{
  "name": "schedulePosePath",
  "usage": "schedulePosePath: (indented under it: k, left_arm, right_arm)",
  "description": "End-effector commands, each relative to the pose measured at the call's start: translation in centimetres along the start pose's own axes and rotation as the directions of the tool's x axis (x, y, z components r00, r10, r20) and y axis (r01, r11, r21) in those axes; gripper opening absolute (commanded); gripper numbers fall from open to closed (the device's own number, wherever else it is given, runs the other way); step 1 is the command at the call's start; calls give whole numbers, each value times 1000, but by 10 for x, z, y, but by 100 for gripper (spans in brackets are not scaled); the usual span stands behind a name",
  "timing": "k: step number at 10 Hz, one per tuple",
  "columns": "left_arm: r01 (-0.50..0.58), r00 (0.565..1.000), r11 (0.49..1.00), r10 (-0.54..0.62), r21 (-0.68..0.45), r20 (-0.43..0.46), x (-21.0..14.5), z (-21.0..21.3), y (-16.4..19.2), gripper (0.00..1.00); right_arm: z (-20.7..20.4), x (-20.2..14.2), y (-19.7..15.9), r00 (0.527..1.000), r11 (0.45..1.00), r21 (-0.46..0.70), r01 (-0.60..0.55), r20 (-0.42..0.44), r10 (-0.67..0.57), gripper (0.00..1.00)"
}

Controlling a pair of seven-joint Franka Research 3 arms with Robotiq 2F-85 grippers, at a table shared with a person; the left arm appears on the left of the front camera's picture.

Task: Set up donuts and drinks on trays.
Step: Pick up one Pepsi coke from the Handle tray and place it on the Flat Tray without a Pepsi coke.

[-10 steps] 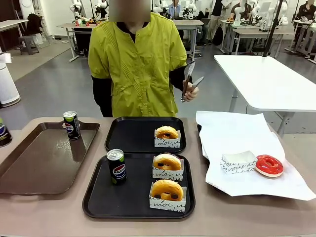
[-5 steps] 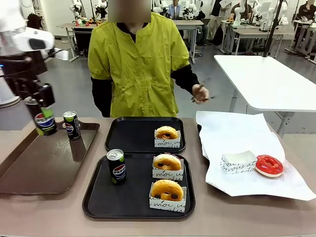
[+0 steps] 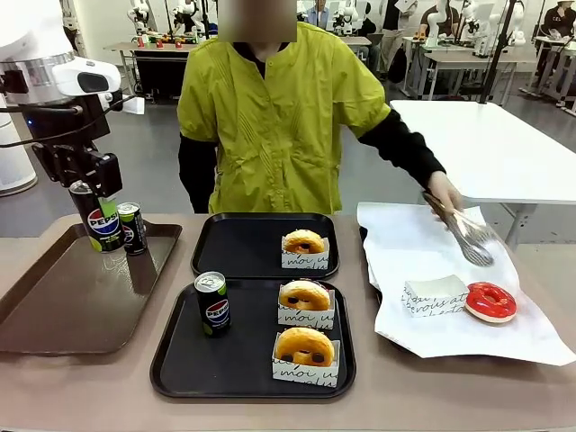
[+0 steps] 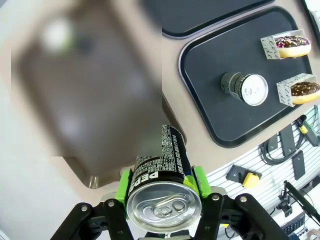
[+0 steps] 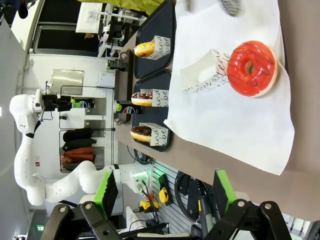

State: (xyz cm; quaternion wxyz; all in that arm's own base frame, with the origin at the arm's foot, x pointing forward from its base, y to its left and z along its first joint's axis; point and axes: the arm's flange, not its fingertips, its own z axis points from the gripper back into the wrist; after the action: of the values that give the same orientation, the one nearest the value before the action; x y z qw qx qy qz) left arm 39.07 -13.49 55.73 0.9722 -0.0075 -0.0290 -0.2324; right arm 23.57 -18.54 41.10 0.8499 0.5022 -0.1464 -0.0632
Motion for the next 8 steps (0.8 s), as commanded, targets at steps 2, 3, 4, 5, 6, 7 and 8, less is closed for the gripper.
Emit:
schedulePosePath:
  k: [2, 3, 4, 5, 6, 7, 8]
  left_arm:
    - [6, 1000, 1000, -7, 26, 19, 3, 3, -3, 59]
    - [6, 1000, 1000, -7, 26, 19, 3, 3, -3, 59]
    - [6, 1000, 1000, -7, 26, 19, 3, 3, -3, 59]
    - [7, 1000, 1000, -7, 6, 1, 1, 0, -3, 59]
    - [69, 998, 998, -69, -2, 6, 19, -6, -5, 59]
    - [64, 998, 998, -64, -3, 3, 43, -11, -4, 59]
    - [54, 998, 998, -53, -42, 18, 64, -14, 0, 59]
  right_arm:
    - [-2, 1, -2, 1000, 1000, 23, -19, 13, 19, 100]
    - [-2, 1, -2, 1000, 1000, 23, -19, 13, 19, 100]
    - [-2, 1, -2, 1000, 1000, 23, -19, 13, 19, 100]
    - [-2, 1, -2, 1000, 1000, 23, -19, 13, 19, 100]
    - [-2, 1, -2, 1000, 1000, 23, -19, 13, 19, 100]
    - [-2, 1, -2, 1000, 1000, 23, -19, 13, 19, 100]
    - [-2, 1, -2, 1000, 1000, 23, -19, 13, 19, 100]
